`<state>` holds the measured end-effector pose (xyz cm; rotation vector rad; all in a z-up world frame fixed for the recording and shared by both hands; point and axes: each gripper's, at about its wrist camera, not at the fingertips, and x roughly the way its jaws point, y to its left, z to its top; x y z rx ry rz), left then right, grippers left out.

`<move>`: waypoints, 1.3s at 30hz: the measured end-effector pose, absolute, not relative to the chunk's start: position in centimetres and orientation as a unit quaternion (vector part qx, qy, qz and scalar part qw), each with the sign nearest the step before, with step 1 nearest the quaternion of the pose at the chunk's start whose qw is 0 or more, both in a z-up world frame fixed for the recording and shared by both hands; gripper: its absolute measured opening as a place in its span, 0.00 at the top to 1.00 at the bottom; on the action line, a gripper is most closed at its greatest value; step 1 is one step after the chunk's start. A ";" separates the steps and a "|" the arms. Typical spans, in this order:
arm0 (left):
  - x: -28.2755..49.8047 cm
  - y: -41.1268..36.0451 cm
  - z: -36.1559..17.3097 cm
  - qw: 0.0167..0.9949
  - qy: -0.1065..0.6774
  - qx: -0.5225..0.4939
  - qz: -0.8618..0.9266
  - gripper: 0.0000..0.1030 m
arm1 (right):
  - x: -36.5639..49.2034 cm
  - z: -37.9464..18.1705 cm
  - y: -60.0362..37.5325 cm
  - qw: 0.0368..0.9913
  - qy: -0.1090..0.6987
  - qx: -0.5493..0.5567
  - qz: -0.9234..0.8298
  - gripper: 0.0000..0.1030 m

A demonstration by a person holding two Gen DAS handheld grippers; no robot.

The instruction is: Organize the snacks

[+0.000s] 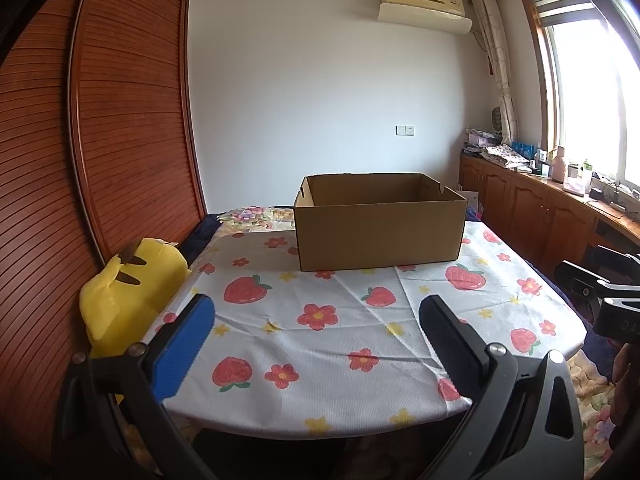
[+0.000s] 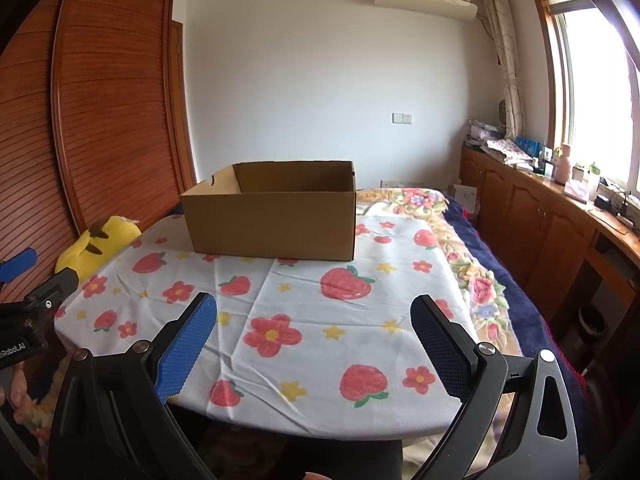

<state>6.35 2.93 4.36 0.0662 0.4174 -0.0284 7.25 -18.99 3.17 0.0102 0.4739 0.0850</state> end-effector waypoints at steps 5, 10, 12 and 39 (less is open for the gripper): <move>6.3 2.9 4.4 0.978 0.206 0.033 -0.012 0.00 | 7.2 3.3 -18.9 0.972 0.233 0.004 0.043 0.04; 6.1 2.9 4.5 0.978 0.203 0.035 -0.011 0.00 | 7.2 3.3 -18.9 0.972 0.232 0.003 0.042 0.04; 6.0 2.9 4.5 0.978 0.203 0.035 -0.011 0.00 | 7.2 3.2 -18.9 0.972 0.232 0.004 0.043 0.04; 5.5 2.8 5.2 0.980 0.196 0.034 -0.011 0.00 | 6.7 3.9 -18.7 0.974 0.224 0.005 0.045 0.04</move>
